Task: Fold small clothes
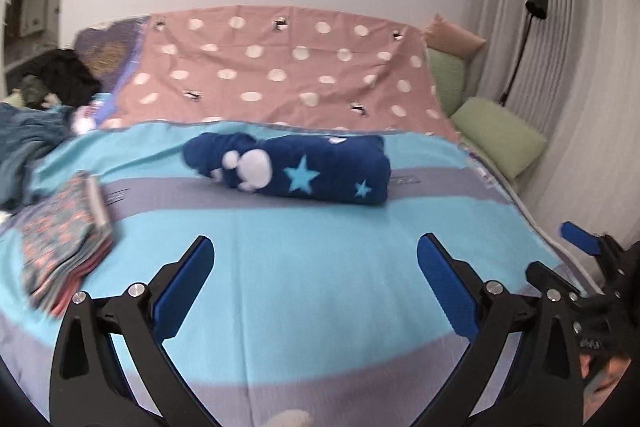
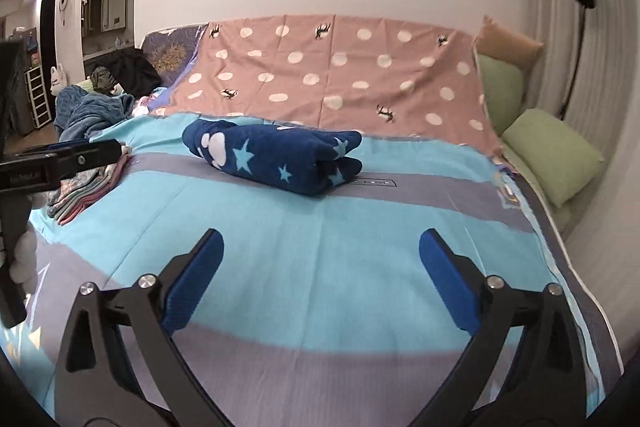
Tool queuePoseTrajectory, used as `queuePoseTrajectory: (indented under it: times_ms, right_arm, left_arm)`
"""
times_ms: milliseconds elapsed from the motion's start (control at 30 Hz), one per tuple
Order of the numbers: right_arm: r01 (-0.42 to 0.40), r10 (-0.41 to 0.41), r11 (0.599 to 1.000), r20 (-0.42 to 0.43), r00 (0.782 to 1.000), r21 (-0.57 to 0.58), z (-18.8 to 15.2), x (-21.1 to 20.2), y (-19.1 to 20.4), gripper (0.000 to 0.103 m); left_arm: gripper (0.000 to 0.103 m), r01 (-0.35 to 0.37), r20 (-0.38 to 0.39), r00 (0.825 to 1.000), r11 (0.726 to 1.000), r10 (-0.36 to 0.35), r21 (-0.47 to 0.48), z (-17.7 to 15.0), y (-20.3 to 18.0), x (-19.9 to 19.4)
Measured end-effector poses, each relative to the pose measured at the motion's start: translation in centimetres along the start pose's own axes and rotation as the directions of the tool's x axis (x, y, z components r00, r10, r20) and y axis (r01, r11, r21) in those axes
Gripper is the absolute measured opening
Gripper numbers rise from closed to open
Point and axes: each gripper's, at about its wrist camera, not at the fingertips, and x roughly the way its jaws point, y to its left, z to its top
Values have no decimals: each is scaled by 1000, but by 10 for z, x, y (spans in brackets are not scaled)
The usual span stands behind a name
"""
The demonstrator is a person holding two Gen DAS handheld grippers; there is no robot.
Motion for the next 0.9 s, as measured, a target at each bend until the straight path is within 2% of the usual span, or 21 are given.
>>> queuePoseTrajectory:
  times_ms: [167, 300, 467, 600, 733, 900]
  right_arm:
    - [-8, 6, 997, 24, 1000, 77, -15, -40, -2, 101]
    - [-8, 6, 992, 13, 1000, 130, -24, -61, -4, 101]
    - [1, -3, 989, 15, 1000, 146, -32, -82, 0, 101]
    - [5, -5, 988, 0, 1000, 157, -37, -92, 3, 101]
    - [16, -15, 988, -10, 1000, 157, -40, -98, 6, 101]
    - [28, -22, 984, -35, 999, 178, -45, -98, 4, 101]
  left_arm:
    - [102, -11, 49, 999, 1000, 10, 29, -27, -15, -48]
    - [102, -117, 90, 990, 989, 109, 90, -45, -32, -80]
    - [102, -73, 85, 994, 994, 66, 83, -57, -39, -105]
    - [102, -108, 97, 991, 988, 97, 113, -64, -46, -114]
    - [102, -82, 87, 993, 991, 73, 101, -69, -46, -121]
    - [102, -101, 84, 992, 988, 91, 115, -75, -51, -121]
